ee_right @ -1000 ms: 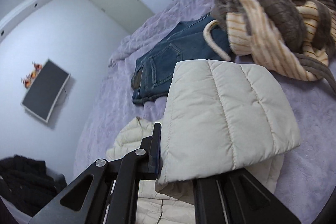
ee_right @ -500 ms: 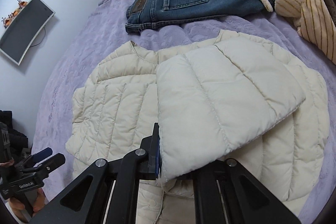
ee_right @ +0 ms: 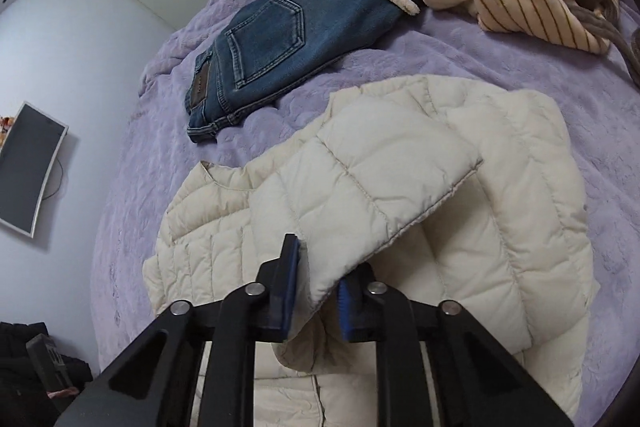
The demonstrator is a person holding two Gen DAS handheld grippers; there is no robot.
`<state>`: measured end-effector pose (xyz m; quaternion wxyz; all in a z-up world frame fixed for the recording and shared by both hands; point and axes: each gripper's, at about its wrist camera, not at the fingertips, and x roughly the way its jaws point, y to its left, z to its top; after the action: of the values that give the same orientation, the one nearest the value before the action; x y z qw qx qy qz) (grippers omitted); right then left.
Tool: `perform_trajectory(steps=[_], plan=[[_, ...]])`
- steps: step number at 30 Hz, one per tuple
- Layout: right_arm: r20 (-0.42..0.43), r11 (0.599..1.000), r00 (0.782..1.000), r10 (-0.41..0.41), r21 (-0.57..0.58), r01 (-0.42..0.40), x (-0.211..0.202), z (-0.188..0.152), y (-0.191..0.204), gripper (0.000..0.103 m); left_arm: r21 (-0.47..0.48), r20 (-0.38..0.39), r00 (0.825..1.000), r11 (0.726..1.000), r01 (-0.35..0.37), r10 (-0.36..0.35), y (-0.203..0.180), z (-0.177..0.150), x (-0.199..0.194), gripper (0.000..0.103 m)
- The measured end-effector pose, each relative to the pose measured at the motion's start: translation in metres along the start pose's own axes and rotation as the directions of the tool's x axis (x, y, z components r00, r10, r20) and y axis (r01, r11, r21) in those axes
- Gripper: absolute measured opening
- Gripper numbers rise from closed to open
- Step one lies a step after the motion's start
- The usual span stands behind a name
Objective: Fold large clothes
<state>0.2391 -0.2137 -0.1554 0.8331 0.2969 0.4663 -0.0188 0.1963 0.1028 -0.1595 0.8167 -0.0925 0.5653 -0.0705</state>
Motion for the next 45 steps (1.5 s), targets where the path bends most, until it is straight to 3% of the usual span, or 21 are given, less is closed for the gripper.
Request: perform_trajectory(steps=[3,7,9,12,13,14,15,16,17,20,25,30,32,34,36,37,39,43,45], plan=[[0.015,0.977,1.000,-0.012,-0.211,0.015,0.005,-0.003,0.040,0.014,-0.045,0.013,0.996,0.995,0.091,-0.090,0.011,0.005,-0.003,0.103],[-0.024,0.879,1.000,-0.020,-0.476,0.006,0.018,-0.030,0.094,0.014,-0.096,0.036,0.980,0.975,0.200,-0.197,0.022,0.014,-0.006,0.103],[-0.054,0.822,0.997,-0.046,-0.569,0.007,0.029,-0.047,0.112,0.014,-0.121,0.041,0.968,0.961,0.250,-0.246,0.026,0.017,-0.006,0.103],[-0.105,0.770,0.990,-0.092,-0.637,0.004,0.043,-0.068,0.125,0.015,-0.144,0.037,0.948,0.938,0.317,-0.315,0.025,0.022,-0.003,0.103],[-0.112,0.761,0.988,-0.111,-0.649,0.012,0.046,-0.072,0.126,0.019,-0.143,0.033,0.944,0.933,0.330,-0.329,0.024,0.023,-0.001,0.103],[-0.119,0.759,0.986,-0.115,-0.651,0.011,0.047,-0.075,0.127,0.031,-0.138,0.026,0.941,0.931,0.339,-0.339,0.021,0.025,0.001,0.103],[-0.125,0.764,0.986,-0.112,-0.645,0.005,0.045,-0.076,0.126,0.040,-0.128,0.018,0.937,0.929,0.347,-0.348,0.017,0.026,0.003,0.103],[-0.124,0.771,0.986,-0.107,-0.636,0.004,0.042,-0.076,0.125,0.059,-0.118,0.007,0.934,0.927,0.356,-0.357,0.013,0.028,0.006,0.103],[-0.113,0.778,0.988,-0.104,-0.628,0.010,0.037,-0.075,0.124,0.062,-0.109,-0.005,0.931,0.925,0.363,-0.365,0.007,0.029,0.009,0.103],[-0.101,0.808,0.990,-0.099,-0.588,0.021,0.020,-0.068,0.110,0.062,-0.096,-0.049,0.920,0.919,0.383,-0.388,-0.008,0.031,0.023,0.103],[-0.139,0.914,0.988,-0.064,-0.407,0.002,-0.006,-0.057,0.061,0.062,-0.075,-0.076,0.916,0.918,0.388,-0.394,-0.034,0.037,0.039,0.103],[-0.194,0.982,0.981,0.015,-0.184,-0.051,-0.024,-0.058,0.002,0.063,-0.034,-0.115,0.930,0.937,0.348,-0.350,-0.057,0.044,0.060,0.101],[-0.202,0.994,0.978,0.046,-0.091,-0.066,-0.028,-0.059,-0.019,0.063,-0.038,-0.123,0.932,0.941,0.337,-0.340,-0.062,0.046,0.066,0.091],[-0.196,0.996,0.977,0.082,-0.006,-0.085,-0.032,-0.060,-0.038,0.063,-0.044,-0.144,0.930,0.941,0.334,-0.337,-0.066,0.047,0.071,0.067],[-0.182,0.993,0.977,0.110,0.061,-0.101,-0.035,-0.061,-0.052,0.063,-0.037,-0.178,0.918,0.934,0.355,-0.356,-0.071,0.047,0.074,0.023],[-0.175,0.991,0.977,0.120,0.087,-0.106,-0.036,-0.061,-0.059,0.063,-0.032,-0.183,0.910,0.928,0.372,-0.372,-0.074,0.046,0.073,0.017],[-0.165,0.987,0.978,0.128,0.121,-0.109,-0.035,-0.060,-0.068,0.063,-0.009,-0.160,0.903,0.915,0.403,-0.399,-0.080,0.046,0.061,0.014],[-0.148,0.977,0.980,0.136,0.187,-0.108,-0.030,-0.057,-0.088,0.063,0.002,-0.094,0.870,0.874,0.486,-0.484,-0.080,0.044,0.030,0.014],[-0.132,0.971,0.982,0.132,0.218,-0.101,-0.030,-0.054,-0.098,0.063,0.004,-0.080,0.880,0.883,0.470,-0.468,-0.073,0.041,0.023,0.014]])
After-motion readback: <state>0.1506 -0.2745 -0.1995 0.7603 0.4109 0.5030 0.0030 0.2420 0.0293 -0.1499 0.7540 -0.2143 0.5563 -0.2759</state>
